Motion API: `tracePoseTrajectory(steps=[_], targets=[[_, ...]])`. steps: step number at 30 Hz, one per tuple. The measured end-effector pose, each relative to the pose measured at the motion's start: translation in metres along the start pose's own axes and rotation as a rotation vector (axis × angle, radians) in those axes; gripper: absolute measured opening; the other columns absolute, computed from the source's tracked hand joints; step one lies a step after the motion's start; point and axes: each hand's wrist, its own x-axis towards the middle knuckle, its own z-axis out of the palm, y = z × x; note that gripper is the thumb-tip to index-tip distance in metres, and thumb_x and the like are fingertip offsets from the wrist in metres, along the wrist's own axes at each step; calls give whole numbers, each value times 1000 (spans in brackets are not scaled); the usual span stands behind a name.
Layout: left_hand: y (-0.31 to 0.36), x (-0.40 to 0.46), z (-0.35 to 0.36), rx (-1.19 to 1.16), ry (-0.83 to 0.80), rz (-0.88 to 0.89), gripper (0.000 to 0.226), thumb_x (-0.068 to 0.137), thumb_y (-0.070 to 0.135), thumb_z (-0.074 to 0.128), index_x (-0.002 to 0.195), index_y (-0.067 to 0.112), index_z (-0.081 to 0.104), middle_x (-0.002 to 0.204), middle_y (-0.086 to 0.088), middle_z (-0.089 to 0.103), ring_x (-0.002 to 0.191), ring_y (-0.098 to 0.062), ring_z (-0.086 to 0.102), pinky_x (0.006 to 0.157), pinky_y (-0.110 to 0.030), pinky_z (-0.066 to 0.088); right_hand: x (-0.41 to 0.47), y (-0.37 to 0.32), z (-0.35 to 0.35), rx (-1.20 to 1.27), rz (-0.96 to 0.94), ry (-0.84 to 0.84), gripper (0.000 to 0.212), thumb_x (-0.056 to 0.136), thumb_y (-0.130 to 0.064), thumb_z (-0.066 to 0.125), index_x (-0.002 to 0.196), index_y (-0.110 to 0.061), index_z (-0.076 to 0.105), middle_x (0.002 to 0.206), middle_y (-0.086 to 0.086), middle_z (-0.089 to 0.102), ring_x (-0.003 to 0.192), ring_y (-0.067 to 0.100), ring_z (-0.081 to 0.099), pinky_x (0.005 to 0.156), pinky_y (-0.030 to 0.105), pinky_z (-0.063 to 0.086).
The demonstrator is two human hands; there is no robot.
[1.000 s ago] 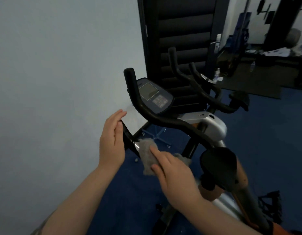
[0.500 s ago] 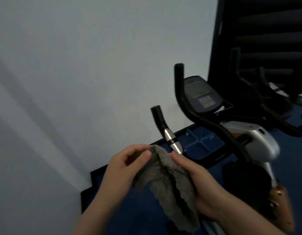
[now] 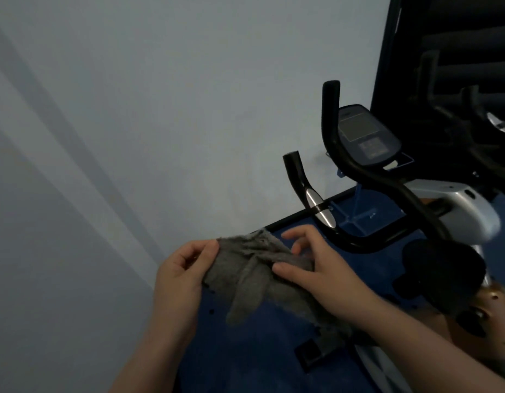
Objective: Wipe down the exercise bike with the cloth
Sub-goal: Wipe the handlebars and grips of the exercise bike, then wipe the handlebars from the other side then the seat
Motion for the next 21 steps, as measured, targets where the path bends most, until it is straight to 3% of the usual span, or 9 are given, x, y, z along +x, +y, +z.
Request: tracePoseTrajectory(steps=[2,4,8,10,12,16,18,21], targets=[[-5,3,-18,-25,100,-37,16,90,16,62,79,12,73,76,-6,71,69,-15,62,62,-30,50,2,-1,6,-60,-5,16,25,85,-30,71,105,-30,56,97,-9,60,84,-5,57,70,9,44],[-12,4,-39,-61,171,-96,17,91,16,61,79,9,71,74,-7,70,67,-15,63,55,-25,53,3,-2,12,-82,-47,47,6,90,-24,66,95,-23,62,89,-9,65,83,-2,60,69,11,44],[-40,-3,-73,73,97,-241,17,92,12,60,83,1,69,72,-10,70,67,-21,67,53,-27,54,3,-8,29,-46,-125,41,9,95,-22,57,88,-21,63,82,-8,66,79,4,62,67,13,47],[-52,-9,-78,213,78,-168,10,91,10,63,88,5,71,82,-8,72,85,-29,67,68,-29,52,3,-13,41,-78,-142,-23,12,95,-29,56,85,-26,62,80,-8,65,76,4,61,66,18,49],[-49,-14,-74,229,68,-36,7,88,17,68,94,16,71,90,1,72,97,-23,67,78,-23,48,4,-15,52,-176,-141,-59,15,94,-38,57,82,-30,61,78,-8,64,74,6,61,68,29,53],[-39,-22,-47,287,-317,75,33,71,55,74,99,38,67,103,16,70,101,-2,64,89,-29,48,5,-15,65,-300,-138,-88,19,93,-40,56,82,-26,64,76,-7,64,72,9,60,71,45,52],[-43,-26,-34,322,-407,65,35,69,51,77,98,37,65,100,16,69,98,-3,65,86,-33,52,4,-15,67,-330,-129,-116,21,94,-38,56,81,-25,66,74,-6,65,70,11,59,71,47,51],[-52,-23,-29,394,-361,155,17,78,32,77,91,31,66,89,15,69,87,-1,65,74,-26,54,2,-13,61,-384,-103,-114,21,93,-40,57,83,-27,70,75,-8,67,73,9,62,72,46,52]])
